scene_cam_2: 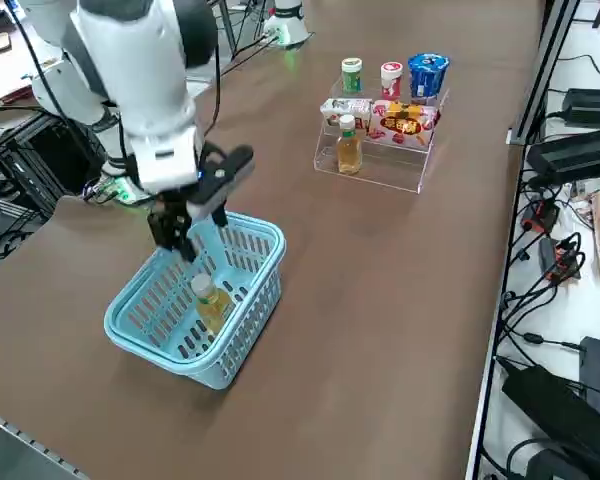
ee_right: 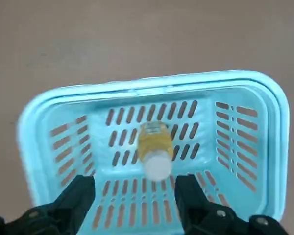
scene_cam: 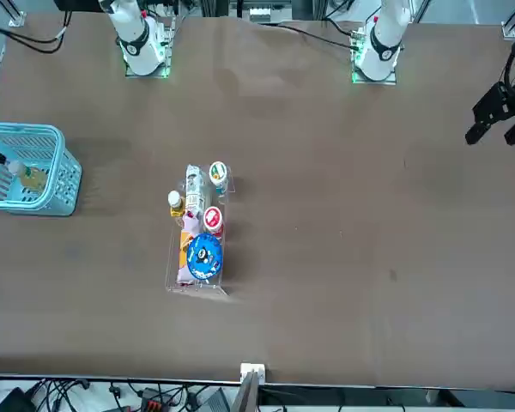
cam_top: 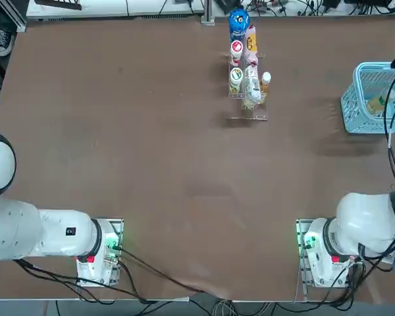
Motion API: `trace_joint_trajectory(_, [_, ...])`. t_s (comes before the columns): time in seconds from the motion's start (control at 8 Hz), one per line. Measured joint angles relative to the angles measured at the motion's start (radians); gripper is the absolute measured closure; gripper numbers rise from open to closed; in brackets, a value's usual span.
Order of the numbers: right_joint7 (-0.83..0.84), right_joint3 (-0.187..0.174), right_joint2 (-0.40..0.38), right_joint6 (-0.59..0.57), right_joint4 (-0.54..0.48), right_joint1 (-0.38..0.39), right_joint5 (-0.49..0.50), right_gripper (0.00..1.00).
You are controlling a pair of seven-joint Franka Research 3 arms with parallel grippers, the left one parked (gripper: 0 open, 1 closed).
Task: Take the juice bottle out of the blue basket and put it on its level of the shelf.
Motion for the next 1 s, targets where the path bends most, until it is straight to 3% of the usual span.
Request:
trace_joint_trajectory(0.38, [0.000, 0.002, 0.077, 0.053, -0.004, -0.017, 0.001, 0.00])
trace_joint_trajectory(1.0, [0.000, 0.006, 0.078, 0.157, -0.113, -0.019, 0.001, 0.00])
